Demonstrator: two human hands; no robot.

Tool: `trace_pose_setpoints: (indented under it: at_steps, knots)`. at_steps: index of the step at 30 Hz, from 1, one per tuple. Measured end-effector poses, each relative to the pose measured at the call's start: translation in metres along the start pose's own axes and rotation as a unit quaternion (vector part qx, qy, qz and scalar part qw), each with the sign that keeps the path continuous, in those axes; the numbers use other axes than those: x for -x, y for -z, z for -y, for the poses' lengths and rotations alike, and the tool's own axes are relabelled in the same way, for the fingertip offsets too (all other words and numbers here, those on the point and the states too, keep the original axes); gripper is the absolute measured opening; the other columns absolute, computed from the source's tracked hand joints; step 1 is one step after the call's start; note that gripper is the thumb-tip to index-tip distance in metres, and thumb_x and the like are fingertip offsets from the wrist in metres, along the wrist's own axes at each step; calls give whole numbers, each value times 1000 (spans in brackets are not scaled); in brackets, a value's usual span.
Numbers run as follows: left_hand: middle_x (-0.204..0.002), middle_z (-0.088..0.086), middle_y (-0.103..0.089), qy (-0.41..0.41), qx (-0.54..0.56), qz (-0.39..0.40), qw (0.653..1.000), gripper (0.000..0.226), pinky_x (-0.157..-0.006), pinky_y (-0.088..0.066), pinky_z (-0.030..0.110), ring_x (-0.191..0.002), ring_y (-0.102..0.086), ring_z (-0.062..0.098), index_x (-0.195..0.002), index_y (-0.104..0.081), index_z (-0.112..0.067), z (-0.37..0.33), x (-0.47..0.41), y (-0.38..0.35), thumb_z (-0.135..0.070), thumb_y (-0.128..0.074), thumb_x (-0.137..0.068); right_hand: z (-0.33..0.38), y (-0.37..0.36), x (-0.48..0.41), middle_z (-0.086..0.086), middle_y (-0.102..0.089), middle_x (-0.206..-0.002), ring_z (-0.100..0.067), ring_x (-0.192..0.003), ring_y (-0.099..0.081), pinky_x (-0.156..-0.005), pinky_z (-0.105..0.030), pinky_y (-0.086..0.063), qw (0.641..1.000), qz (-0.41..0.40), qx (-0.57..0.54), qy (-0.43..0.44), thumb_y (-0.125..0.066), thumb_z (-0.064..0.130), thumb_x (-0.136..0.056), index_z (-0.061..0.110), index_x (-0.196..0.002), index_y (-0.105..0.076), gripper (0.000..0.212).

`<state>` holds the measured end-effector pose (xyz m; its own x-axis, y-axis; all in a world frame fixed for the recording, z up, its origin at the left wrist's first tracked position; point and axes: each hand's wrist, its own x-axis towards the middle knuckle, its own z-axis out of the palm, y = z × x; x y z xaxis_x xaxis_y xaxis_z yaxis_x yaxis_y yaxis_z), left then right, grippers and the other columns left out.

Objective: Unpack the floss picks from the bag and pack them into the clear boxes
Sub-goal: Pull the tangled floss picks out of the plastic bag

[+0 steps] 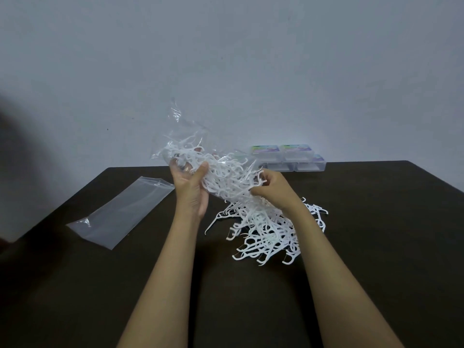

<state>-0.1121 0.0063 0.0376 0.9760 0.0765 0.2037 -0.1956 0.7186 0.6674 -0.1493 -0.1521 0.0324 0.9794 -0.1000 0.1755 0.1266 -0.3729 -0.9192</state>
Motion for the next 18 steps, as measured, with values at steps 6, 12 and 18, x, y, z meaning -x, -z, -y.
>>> trace_pose_setpoints:
  at_steps: [6, 12, 18]
  knots:
    - [-141, 13, -38, 7, -4, 18, 1000, 80, -99, -43, 47, -115, -53, 27, -144, -14, -25, 4, -2, 1, 15, -49, -84, 3, -4, 1, -3, -59, -82, -14, -76, -54, -66, -18, -44, 999, 5, -44, 22, -71, 16, -78, 16, -78, -57, 14]
    - [-137, 13, -41, 10, -9, 29, 999, 79, -96, -45, 45, -115, -52, 28, -144, -16, -25, 7, -2, 1, 15, -49, -84, 0, -7, 1, -18, -53, -75, -19, -71, -45, -62, -25, -41, 1000, -1, -24, 14, -74, 17, -75, -14, -92, -58, 39]
    - [-115, 2, -53, 1, -1, 32, 999, 79, -90, -50, 46, -99, -63, 19, -143, -15, -26, 4, 0, 0, 17, -47, -85, -1, -3, 0, -8, -54, -71, -18, -67, -45, -65, -26, -43, 999, 0, -11, 32, -68, 8, -79, -1, -82, -60, 12]
